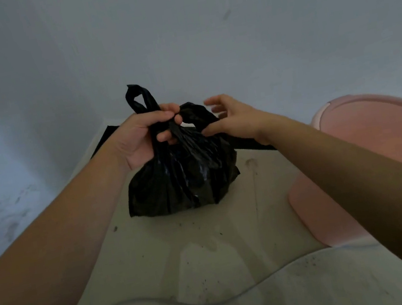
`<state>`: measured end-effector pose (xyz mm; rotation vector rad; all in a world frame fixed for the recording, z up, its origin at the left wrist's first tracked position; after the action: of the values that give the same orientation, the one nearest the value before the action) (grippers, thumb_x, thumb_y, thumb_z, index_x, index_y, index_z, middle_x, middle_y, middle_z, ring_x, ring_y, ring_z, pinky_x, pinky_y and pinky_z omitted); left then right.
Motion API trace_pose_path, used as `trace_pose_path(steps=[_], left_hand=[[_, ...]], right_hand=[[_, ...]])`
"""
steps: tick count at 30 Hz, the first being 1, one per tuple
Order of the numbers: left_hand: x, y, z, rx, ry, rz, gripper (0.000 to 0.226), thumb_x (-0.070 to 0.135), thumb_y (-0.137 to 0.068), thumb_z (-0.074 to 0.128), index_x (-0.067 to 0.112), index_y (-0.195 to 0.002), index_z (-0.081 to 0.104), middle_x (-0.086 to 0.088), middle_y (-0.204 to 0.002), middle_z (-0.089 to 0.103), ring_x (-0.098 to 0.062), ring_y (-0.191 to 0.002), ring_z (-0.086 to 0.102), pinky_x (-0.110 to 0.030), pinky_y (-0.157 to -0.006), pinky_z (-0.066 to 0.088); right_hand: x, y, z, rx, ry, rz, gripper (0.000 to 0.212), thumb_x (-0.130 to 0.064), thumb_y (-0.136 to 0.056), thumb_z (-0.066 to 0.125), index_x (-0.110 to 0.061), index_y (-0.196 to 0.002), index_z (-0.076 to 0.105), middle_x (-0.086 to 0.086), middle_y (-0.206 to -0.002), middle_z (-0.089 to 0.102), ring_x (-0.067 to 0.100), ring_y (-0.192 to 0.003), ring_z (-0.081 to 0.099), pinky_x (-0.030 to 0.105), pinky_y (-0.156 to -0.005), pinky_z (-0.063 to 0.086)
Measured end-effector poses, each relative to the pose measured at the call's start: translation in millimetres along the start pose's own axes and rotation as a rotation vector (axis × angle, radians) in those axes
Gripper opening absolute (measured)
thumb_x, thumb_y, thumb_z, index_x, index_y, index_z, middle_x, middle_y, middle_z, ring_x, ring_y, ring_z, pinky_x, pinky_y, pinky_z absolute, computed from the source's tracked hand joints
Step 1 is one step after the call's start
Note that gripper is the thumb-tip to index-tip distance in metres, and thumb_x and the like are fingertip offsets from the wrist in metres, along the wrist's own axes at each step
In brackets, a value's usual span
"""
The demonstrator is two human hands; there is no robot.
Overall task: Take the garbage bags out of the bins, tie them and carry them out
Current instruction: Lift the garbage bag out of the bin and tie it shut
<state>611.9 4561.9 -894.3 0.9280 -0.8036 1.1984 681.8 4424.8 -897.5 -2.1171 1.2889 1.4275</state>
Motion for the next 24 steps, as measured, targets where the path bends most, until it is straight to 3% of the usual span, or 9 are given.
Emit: trace_pose_path(steps=[1,3,6,9,14,17,19,21,24], left_hand=[[2,0,5,-0.033,-0.015,-0.004,0.015,0.008,-0.086,0.05,0.011,-0.093,0.063,-0.003,-0.079,0.064,-0.008,-0.042,0.04,-0.024,-0.053,0.043],[4,-1,9,-0.066,-0.046,-0.033,0.014,0.009,-0.085,0.05,0.012,-0.092,0.062,-0.003,-0.075,0.061,-0.009,-0.042,0.039,-0.024,-0.053,0.042],[-1,-7,-13,0.059,-0.198,-0.112,0.013,0.006,-0.092,0.05,0.014,-0.093,0.06,-0.004,-0.072,0.059,-0.013,-0.046,0.044,-0.027,-0.057,0.044],[-9,-9,-42,0.273,-0.349,-0.13,0.013,0.004,-0.098,0.052,0.013,-0.093,0.059,-0.009,-0.076,0.063,-0.017,-0.056,0.061,-0.032,-0.061,0.055],[-4,-12,-51,0.444,-0.265,0.054,0.019,-0.005,-0.093,0.059,0.012,-0.087,0.061,-0.008,-0.087,0.065,-0.017,-0.078,0.068,-0.025,-0.07,0.058],[-1,-15,-51,0.42,-0.147,0.099,0.032,-0.017,-0.089,0.049,0.012,-0.077,0.056,-0.008,-0.086,0.067,-0.021,-0.086,0.065,-0.035,-0.086,0.055],[-1,-15,-48,0.377,-0.115,0.108,0.034,-0.018,-0.087,0.048,0.013,-0.074,0.054,-0.007,-0.085,0.067,-0.021,-0.084,0.064,-0.035,-0.083,0.056],[0,-15,-43,0.314,-0.102,0.106,0.035,-0.018,-0.085,0.047,0.014,-0.07,0.051,-0.007,-0.082,0.066,-0.02,-0.082,0.064,-0.033,-0.079,0.056],[-3,-16,-35,0.249,-0.045,0.066,0.035,-0.017,-0.083,0.043,0.014,-0.067,0.046,-0.007,-0.078,0.064,-0.019,-0.076,0.062,-0.032,-0.076,0.056]], right_hand=[[-2,-1,8,-0.046,-0.01,-0.034,0.076,-0.02,-0.082,0.078,-0.028,-0.147,0.039,-0.001,-0.147,0.044,0.012,-0.125,0.048,0.025,-0.093,0.042],[-1,-6,25,-0.138,-0.007,-0.075,0.07,-0.023,-0.077,0.075,-0.027,-0.141,0.049,-0.003,-0.137,0.057,0.01,-0.121,0.055,0.029,-0.098,0.046],[8,-13,27,-0.084,0.031,-0.059,0.023,-0.023,-0.08,0.062,-0.015,-0.1,0.071,-0.003,-0.091,0.071,0.013,-0.086,0.066,0.03,-0.081,0.049],[17,-13,22,-0.037,0.021,-0.005,0.011,-0.021,-0.084,0.057,-0.016,-0.076,0.064,0.0,-0.077,0.059,0.017,-0.075,0.055,0.029,-0.068,0.039],[34,-8,44,-0.193,-0.093,0.125,0.016,-0.027,-0.078,0.056,-0.016,-0.083,0.066,0.005,-0.082,0.069,0.022,-0.076,0.064,0.035,-0.073,0.044],[47,-5,52,-0.294,-0.121,0.163,0.038,-0.032,-0.07,0.054,-0.01,-0.098,0.067,0.01,-0.093,0.069,0.025,-0.083,0.061,0.038,-0.079,0.042],[54,-4,56,-0.358,-0.136,0.17,0.056,-0.035,-0.071,0.054,-0.001,-0.115,0.064,0.013,-0.11,0.069,0.025,-0.096,0.061,0.039,-0.088,0.041],[52,-4,54,-0.331,-0.197,0.152,0.057,-0.044,-0.08,0.056,-0.01,-0.126,0.064,0.005,-0.12,0.069,0.022,-0.108,0.062,0.038,-0.097,0.042],[43,-7,45,-0.211,-0.32,0.143,0.056,-0.073,-0.087,0.049,-0.034,-0.125,0.061,0.0,-0.126,0.065,0.019,-0.118,0.061,0.04,-0.108,0.042]])
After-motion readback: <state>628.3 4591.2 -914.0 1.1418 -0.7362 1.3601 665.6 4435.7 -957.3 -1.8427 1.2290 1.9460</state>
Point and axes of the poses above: each hand's wrist, its own y-axis away from the middle knuckle, its own z-axis out of the palm, x = y × z, the point moved 10 cm from there along -y, towards the middle knuckle
